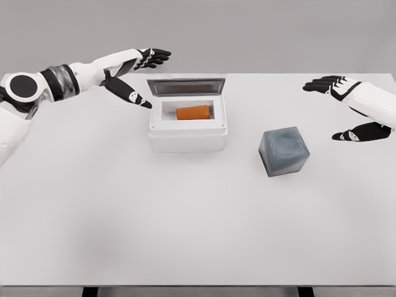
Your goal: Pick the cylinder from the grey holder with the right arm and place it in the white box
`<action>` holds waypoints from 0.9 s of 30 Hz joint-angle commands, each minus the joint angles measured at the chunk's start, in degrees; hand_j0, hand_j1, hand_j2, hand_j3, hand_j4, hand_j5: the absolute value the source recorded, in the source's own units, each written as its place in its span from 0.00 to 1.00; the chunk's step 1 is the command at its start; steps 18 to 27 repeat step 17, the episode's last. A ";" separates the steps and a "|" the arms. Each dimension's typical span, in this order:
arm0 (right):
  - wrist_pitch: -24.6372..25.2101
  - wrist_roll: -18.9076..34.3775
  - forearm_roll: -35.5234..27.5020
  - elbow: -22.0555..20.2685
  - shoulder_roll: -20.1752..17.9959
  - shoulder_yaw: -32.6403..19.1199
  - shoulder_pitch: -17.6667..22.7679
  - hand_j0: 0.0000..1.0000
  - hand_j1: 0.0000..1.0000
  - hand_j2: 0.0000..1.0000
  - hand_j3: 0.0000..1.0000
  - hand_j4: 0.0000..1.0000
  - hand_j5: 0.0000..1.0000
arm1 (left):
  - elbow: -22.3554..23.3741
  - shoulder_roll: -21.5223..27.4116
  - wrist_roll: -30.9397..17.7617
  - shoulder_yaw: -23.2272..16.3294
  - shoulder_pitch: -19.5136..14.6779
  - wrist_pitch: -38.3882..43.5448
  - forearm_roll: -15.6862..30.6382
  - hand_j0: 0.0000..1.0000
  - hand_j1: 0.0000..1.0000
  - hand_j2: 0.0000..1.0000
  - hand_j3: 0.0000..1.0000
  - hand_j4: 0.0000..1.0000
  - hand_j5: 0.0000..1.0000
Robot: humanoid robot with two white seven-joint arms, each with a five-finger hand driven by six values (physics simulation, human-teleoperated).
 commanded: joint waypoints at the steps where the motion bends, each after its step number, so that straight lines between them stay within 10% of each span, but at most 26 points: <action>1: 0.17 -0.03 -0.37 -0.03 -0.03 0.00 0.00 1.00 1.00 1.00 1.00 1.00 1.00 | -0.84 0.52 0.01 0.10 0.00 0.01 0.39 1.00 1.00 1.00 1.00 1.00 1.00; 7: 0.17 -0.03 -0.37 -0.03 -0.11 0.08 0.00 1.00 1.00 1.00 1.00 1.00 1.00 | -10.59 10.53 0.01 0.18 2.46 -11.93 6.19 1.00 1.00 1.00 1.00 1.00 1.00; 10: 0.17 -0.03 -0.37 -0.03 -0.03 0.08 0.00 1.00 1.00 1.00 1.00 1.00 1.00 | -15.96 21.08 0.01 0.71 9.05 -28.92 11.20 1.00 1.00 1.00 1.00 1.00 1.00; 15: 0.17 -0.03 -0.37 0.06 0.24 0.08 0.00 1.00 1.00 1.00 1.00 1.00 1.00 | -18.16 29.96 0.01 1.24 16.61 -28.92 11.12 1.00 1.00 1.00 1.00 1.00 1.00; 27: 0.17 -0.03 -0.37 0.06 0.24 0.08 0.00 1.00 1.00 1.00 1.00 1.00 1.00 | -18.25 30.14 0.01 1.15 17.31 -28.92 10.94 1.00 1.00 1.00 1.00 1.00 1.00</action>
